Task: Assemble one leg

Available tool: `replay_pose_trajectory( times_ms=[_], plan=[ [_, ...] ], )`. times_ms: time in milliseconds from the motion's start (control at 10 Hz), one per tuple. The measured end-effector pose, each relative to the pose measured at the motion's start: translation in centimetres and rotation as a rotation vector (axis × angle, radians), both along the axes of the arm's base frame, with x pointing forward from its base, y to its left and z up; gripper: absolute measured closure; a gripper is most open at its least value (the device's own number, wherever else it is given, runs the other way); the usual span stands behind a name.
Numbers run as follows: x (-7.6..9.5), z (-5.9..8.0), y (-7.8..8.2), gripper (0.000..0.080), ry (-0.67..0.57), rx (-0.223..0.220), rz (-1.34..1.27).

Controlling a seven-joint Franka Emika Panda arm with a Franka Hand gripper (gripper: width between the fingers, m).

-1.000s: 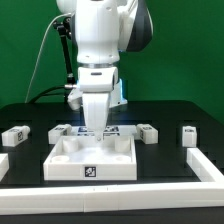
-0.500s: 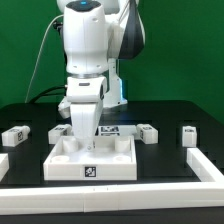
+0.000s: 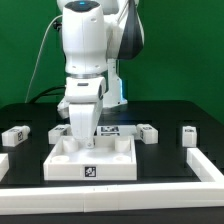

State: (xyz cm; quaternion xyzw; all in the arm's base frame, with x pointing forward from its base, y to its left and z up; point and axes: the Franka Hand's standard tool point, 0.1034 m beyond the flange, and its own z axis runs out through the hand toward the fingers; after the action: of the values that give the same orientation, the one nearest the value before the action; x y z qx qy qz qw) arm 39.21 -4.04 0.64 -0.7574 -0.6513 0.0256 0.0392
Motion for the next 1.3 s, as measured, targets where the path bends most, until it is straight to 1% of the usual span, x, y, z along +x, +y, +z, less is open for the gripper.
replay_pose_trajectory(
  times_ms=[100, 200, 800, 900, 1100, 1200, 1300],
  plan=[
    [0.0, 0.0, 0.0, 0.0575, 0.000, 0.000, 0.000],
    [0.2, 0.1, 0.0, 0.0734, -0.009, -0.001, -0.001],
    [0.5, 0.2, 0.1, 0.0734, -0.016, -0.001, 0.012],
    [1.6, 0.2, 0.8, 0.0734, -0.027, 0.000, 0.058],
    [2.9, 0.1, 1.8, 0.0734, -0.041, 0.009, 0.112],
    [3.7, 0.1, 2.6, 0.0734, -0.051, 0.014, 0.133],
    [4.2, 0.1, 3.3, 0.0734, -0.057, 0.018, 0.150]
  ],
)
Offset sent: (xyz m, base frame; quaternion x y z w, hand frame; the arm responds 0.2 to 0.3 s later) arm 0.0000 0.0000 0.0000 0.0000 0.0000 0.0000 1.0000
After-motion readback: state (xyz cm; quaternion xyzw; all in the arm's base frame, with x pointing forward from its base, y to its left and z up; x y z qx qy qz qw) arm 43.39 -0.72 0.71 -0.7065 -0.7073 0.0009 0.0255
